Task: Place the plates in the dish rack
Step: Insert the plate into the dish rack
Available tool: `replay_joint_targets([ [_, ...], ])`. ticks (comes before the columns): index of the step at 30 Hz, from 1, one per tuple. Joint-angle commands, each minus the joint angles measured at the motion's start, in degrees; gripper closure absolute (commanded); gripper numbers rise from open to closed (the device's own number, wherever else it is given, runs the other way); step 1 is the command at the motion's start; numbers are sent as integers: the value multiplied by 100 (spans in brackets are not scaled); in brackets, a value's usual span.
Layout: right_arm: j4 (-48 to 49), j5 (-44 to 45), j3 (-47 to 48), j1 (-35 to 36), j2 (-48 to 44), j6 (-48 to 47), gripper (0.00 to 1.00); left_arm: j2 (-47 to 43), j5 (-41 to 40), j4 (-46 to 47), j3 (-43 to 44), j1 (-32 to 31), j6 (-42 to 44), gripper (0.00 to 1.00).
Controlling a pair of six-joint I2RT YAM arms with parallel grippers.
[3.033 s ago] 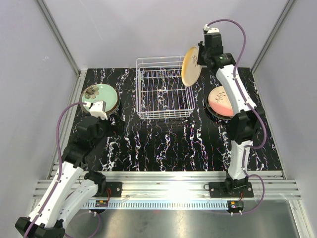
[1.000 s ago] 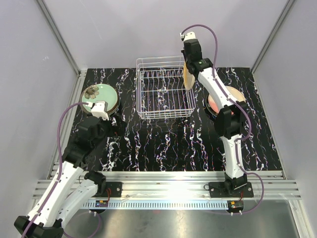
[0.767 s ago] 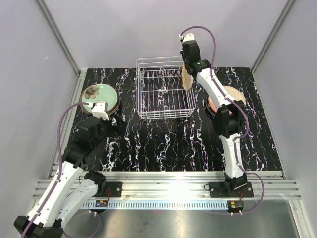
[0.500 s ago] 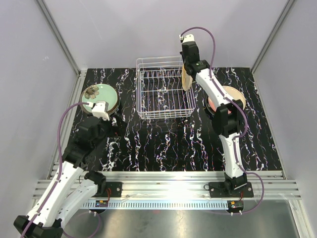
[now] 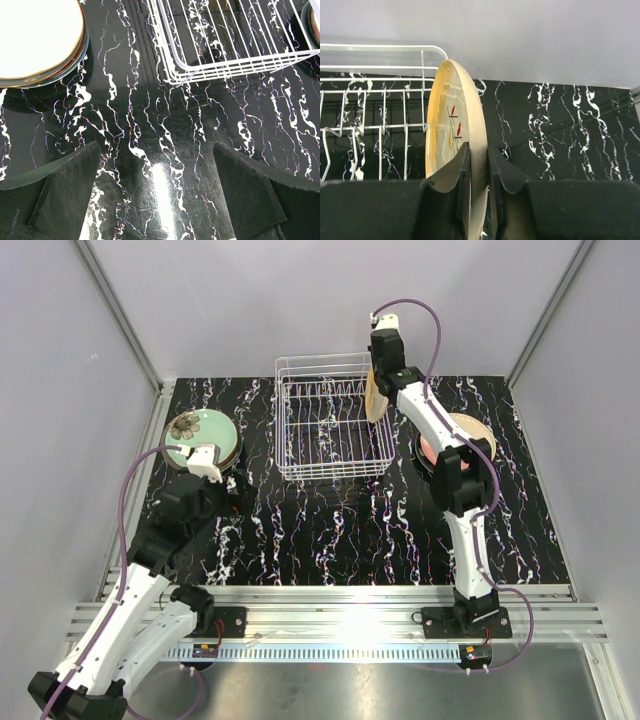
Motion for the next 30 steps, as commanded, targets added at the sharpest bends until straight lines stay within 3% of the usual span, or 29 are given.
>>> replay_joint_targets([
  [1,812,16,-131,-82,-544,341,78,8,-83,96,225,-24,72,1],
  [14,418,-520,35,-161,-790,543,53,52,-153,70,242,-24,80,1],
  [21,39,-714,97,-196,-1299,850,23,34,-267,52,234,-24,80,1],
  [23,-31,-758,-174,-249,-1659,1060,20,8,-311,52,251,-24,80,1],
  [24,-40,-871,-332,-293,-1965,1149,13,-10,-389,35,251,-15,80,1],
  [27,-14,-1143,-1175,-538,-2685,1674,11,-80,-548,35,260,-24,36,1],
  [30,161,-1328,-2569,-907,-3493,2255,6,-133,-592,35,251,-24,36,1],
])
